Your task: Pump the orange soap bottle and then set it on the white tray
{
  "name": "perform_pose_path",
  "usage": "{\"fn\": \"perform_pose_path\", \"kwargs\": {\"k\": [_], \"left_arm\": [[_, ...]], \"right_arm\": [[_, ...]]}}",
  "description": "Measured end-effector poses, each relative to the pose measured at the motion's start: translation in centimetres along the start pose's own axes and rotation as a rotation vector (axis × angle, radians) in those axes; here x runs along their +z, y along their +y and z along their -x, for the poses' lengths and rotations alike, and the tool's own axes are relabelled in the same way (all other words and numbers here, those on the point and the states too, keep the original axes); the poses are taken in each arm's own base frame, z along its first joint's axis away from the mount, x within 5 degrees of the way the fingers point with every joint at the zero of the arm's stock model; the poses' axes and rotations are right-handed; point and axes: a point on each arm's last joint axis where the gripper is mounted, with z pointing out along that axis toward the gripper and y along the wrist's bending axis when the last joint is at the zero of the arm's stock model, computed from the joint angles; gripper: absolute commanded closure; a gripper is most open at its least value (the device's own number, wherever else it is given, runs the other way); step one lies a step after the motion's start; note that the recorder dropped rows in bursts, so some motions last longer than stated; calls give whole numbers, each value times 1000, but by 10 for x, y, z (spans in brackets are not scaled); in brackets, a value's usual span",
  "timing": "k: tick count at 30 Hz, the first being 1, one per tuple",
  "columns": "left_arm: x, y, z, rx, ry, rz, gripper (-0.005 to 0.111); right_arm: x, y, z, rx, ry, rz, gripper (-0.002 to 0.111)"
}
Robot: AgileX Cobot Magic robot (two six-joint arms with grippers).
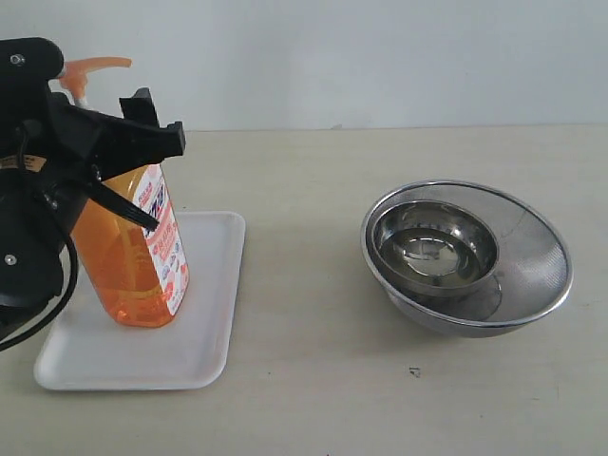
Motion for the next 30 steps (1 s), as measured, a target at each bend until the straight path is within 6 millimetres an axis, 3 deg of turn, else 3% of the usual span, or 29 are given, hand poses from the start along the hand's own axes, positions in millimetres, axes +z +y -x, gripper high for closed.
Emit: {"fn": "perform_pose_path", "kwargs": {"k": [9, 21, 30], "left_arm": [[-6, 8, 11, 15, 26, 21, 30], [-27, 13, 40, 4, 68, -121, 30], [-55, 33, 28, -27, 163, -219, 30]], "right_arm": [[0, 0, 0, 0, 0, 0, 109], [0, 0, 0, 0, 0, 0, 109], [0, 0, 0, 0, 0, 0, 109]]}}
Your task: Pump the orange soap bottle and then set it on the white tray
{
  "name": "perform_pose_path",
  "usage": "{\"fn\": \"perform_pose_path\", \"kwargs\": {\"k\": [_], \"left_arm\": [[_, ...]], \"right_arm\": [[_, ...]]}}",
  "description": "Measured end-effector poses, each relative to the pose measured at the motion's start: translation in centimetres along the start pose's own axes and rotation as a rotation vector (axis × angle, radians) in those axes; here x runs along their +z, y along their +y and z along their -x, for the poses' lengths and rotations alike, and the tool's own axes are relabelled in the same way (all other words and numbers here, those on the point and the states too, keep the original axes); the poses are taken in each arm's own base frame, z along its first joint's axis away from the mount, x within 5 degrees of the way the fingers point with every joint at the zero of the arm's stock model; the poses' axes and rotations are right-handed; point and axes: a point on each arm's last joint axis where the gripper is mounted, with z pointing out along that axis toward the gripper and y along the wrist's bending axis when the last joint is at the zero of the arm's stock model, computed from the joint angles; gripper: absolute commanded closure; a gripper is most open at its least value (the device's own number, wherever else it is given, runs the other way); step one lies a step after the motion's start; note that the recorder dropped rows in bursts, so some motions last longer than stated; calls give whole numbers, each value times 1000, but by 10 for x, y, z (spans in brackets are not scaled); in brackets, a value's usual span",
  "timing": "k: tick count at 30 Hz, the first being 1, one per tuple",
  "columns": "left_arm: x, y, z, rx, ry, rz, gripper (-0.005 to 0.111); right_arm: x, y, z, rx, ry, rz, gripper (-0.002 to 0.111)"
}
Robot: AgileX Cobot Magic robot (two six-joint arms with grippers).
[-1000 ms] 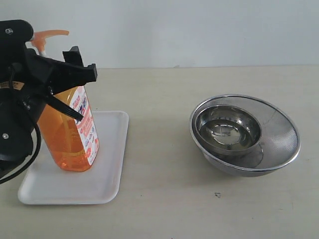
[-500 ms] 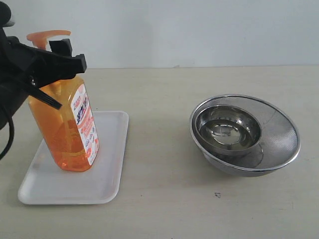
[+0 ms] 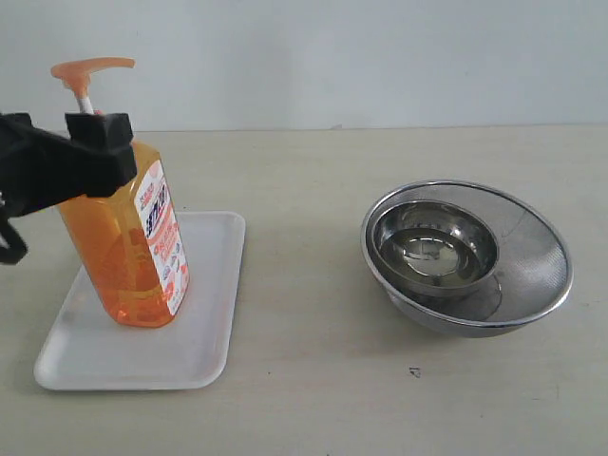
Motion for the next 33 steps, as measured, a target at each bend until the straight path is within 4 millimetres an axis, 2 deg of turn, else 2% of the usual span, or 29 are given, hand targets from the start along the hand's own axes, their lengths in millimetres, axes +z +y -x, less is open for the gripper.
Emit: {"fn": "perform_pose_path", "kwargs": {"k": [6, 9, 11, 16, 17, 23, 33], "left_arm": [[-26, 6, -24, -21, 107, -154, 30], [-40, 9, -34, -33, 143, -228, 35], [-49, 13, -42, -38, 161, -260, 48], [-66, 25, -57, -87, 162, -287, 99], [-69, 28, -60, -101, 159, -289, 101], [-81, 37, -72, -172, 154, -315, 101], [-93, 26, -83, -193, 295, -466, 101]], "right_arm": [[0, 0, 0, 0, 0, 0, 109], [0, 0, 0, 0, 0, 0, 109], [0, 0, 0, 0, 0, 0, 109], [0, 0, 0, 0, 0, 0, 109], [0, 0, 0, 0, 0, 0, 109], [0, 0, 0, 0, 0, 0, 109], [0, 0, 0, 0, 0, 0, 109]]}}
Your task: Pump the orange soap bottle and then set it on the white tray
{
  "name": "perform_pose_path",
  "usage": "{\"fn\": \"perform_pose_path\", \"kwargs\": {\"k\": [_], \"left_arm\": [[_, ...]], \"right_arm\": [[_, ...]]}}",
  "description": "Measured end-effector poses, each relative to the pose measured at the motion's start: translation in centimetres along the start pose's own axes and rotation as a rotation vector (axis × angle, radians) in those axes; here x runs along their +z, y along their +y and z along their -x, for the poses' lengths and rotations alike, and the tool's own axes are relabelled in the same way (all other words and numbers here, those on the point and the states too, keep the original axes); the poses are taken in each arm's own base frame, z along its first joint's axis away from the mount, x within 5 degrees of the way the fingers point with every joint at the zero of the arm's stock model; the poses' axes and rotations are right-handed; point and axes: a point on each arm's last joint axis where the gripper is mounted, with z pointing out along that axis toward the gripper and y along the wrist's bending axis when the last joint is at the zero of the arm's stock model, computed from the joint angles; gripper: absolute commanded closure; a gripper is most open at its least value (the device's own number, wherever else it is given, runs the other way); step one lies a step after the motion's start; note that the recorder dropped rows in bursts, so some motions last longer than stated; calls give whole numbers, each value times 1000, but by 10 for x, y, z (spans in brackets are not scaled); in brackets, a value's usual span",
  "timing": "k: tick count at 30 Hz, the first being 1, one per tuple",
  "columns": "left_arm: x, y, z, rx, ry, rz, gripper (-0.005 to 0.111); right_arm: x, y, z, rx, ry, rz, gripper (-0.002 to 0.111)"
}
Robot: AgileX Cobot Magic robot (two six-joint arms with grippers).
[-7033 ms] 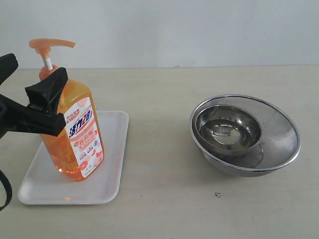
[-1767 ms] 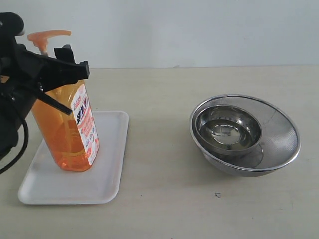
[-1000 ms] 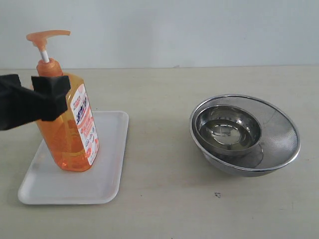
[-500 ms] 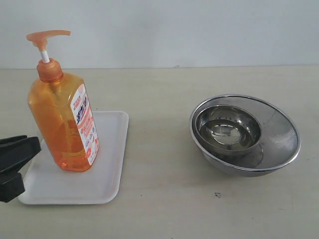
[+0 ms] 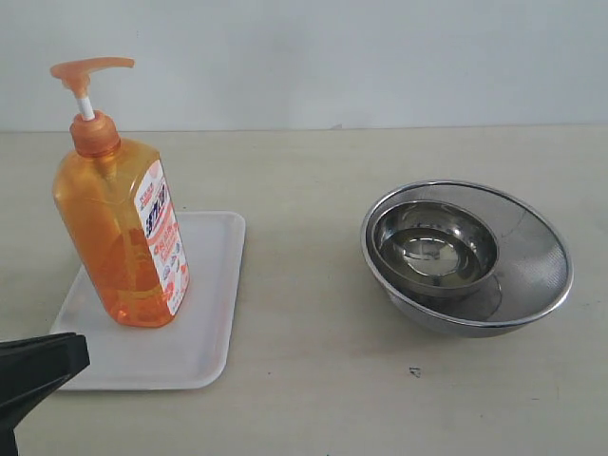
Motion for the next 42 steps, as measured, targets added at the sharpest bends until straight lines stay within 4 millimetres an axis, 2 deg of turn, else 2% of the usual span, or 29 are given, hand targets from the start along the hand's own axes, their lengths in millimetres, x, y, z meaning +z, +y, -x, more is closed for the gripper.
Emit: {"fn": "perform_pose_path", "kwargs": {"k": [8, 22, 27, 33, 42], "left_arm": [[0, 0, 0, 104, -6, -1, 101], [-2, 4, 9, 65, -104, 46, 101], [-16, 4, 18, 103, -220, 32, 101], [-45, 8, 27, 159, -416, 61, 101], [-79, 3, 19, 207, -586, 68, 101]], "right_arm": [[0, 0, 0, 0, 0, 0, 109], [0, 0, 0, 0, 0, 0, 109], [0, 0, 0, 0, 0, 0, 109], [0, 0, 0, 0, 0, 0, 109], [0, 0, 0, 0, 0, 0, 109]]}}
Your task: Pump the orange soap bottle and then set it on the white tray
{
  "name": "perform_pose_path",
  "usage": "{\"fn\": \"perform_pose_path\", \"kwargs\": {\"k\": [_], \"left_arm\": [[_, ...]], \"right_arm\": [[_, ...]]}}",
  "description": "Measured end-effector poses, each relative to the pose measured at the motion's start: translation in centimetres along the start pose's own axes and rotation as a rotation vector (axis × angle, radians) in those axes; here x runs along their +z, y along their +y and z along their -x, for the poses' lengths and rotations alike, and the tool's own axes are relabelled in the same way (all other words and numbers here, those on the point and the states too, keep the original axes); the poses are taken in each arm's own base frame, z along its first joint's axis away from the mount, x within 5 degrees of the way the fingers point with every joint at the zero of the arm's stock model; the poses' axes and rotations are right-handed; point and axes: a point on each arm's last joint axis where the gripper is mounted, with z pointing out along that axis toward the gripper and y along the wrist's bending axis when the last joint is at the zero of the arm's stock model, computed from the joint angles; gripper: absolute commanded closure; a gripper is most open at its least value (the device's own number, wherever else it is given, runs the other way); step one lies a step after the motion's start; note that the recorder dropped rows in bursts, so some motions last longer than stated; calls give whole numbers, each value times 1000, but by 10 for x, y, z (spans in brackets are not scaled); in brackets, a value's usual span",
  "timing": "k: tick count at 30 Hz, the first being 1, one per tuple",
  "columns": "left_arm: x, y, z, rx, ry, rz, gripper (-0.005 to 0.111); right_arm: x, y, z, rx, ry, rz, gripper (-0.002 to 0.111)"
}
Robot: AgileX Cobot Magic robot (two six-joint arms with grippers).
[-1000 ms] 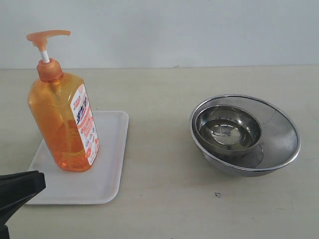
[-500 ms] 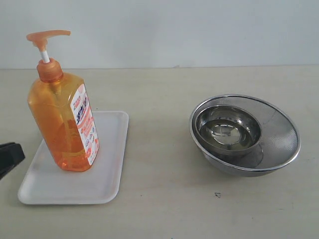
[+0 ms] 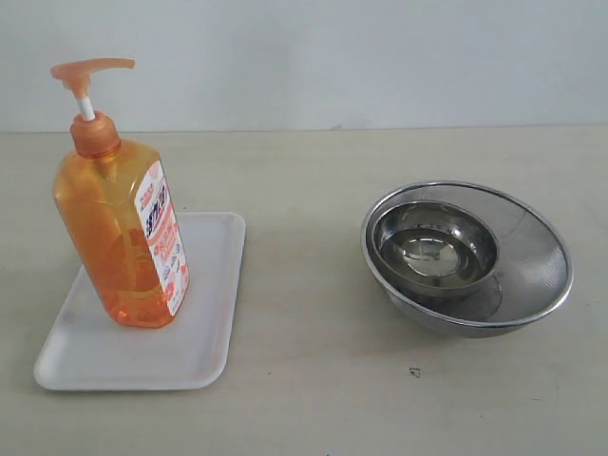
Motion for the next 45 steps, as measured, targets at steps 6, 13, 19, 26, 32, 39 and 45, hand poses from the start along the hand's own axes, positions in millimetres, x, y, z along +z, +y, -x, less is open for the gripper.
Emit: {"fn": "perform_pose_path", "kwargs": {"k": [6, 13, 19, 26, 32, 39, 45], "left_arm": [[-1, -2, -3, 10, 28, -27, 101], [0, -6, -23, -27, 142, -86, 101], [2, 8, -37, -67, 100, 21, 101], [1, 19, -25, -23, -31, 140, 101], [2, 14, -30, 230, 38, 83, 101], [-2, 11, -53, 228, 286, 26, 101], [-3, 11, -57, 130, 337, 32, 101]], "right_arm": [[0, 0, 0, 0, 0, 0, 109], [0, 0, 0, 0, -4, 0, 109], [0, 0, 1, 0, -8, 0, 109], [0, 0, 1, 0, -8, 0, 109], [0, 0, 1, 0, -8, 0, 109], [0, 0, 1, 0, -8, 0, 109], [0, 0, 1, 0, -8, 0, 109]]}}
